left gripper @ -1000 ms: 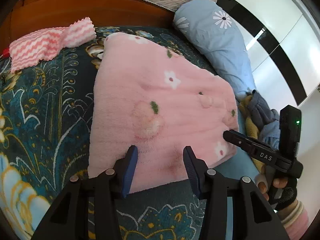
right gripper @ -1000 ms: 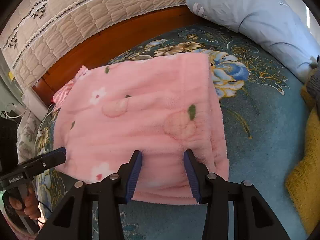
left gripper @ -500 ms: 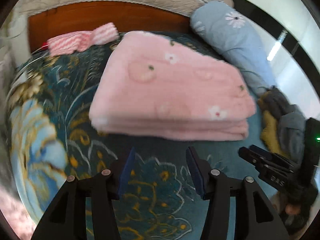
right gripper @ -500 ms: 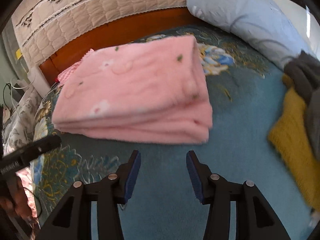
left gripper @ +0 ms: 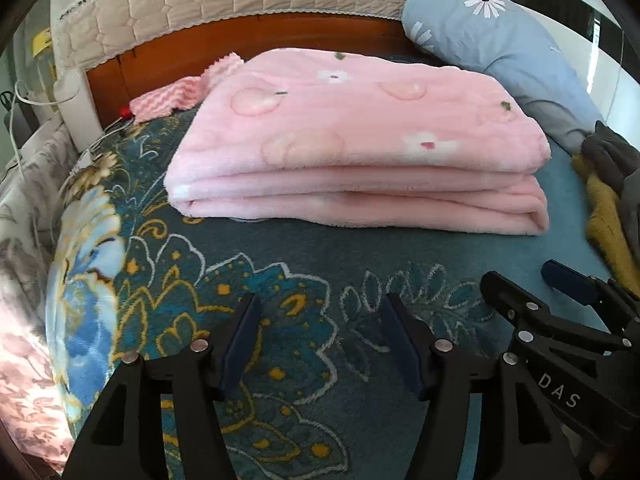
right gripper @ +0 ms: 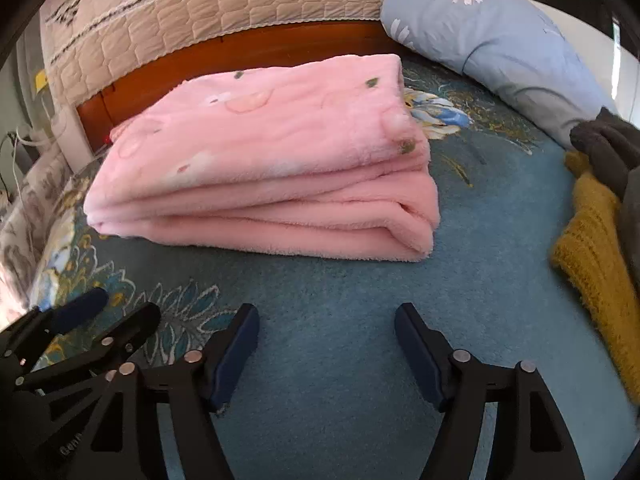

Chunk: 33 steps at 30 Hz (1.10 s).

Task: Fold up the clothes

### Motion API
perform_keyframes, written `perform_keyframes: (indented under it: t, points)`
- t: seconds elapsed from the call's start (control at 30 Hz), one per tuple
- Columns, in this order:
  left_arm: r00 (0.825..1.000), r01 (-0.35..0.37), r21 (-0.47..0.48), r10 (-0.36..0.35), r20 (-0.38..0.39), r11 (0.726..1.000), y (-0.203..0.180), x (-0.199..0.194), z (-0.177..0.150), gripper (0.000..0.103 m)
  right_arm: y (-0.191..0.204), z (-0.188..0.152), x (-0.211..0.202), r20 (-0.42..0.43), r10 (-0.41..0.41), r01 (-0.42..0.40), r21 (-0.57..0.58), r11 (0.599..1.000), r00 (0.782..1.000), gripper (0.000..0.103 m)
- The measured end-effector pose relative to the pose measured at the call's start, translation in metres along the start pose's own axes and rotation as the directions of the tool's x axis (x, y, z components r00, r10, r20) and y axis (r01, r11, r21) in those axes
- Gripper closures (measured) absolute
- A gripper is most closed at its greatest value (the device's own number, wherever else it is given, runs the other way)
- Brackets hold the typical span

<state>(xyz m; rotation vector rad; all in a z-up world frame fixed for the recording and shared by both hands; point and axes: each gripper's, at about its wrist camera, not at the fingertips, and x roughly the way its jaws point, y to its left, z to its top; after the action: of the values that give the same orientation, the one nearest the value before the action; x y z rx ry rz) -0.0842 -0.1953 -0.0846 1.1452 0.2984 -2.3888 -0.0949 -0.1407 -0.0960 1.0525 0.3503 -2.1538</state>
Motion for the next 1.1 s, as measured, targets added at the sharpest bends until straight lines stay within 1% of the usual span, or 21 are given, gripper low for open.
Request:
perform_keyframes:
  t: [0.13, 0.4, 0.73, 1.1]
  points:
    - [1.0, 0.012, -0.01, -0.012, -0.008, 1.0, 0.0035, 0.0029, 0.0006, 0.035, -0.0067, -0.0013, 0.0, 0.003, 0.039, -0.039, 0.03, 0.999, 0.999, 0.027]
    - [1.0, 0.015, -0.008, -0.015, -0.013, 1.0, 0.006, 0.0083, 0.0056, 0.035, -0.0055, -0.0028, 0.0002, 0.002, 0.034, -0.034, 0.032, 0.999, 0.999, 0.027]
    - [1.0, 0.02, -0.013, -0.021, -0.015, 1.0, 0.0031, 0.0029, 0.0006, 0.035, -0.0022, -0.0025, 0.0015, -0.004, 0.009, -0.009, 0.017, 1.0, 1.0, 0.027]
    - [1.0, 0.025, -0.019, -0.025, -0.015, 1.0, 0.0046, 0.0032, 0.0002, 0.034, -0.0019, -0.0027, 0.0016, -0.004, 0.008, -0.008, 0.016, 1.0, 1.0, 0.027]
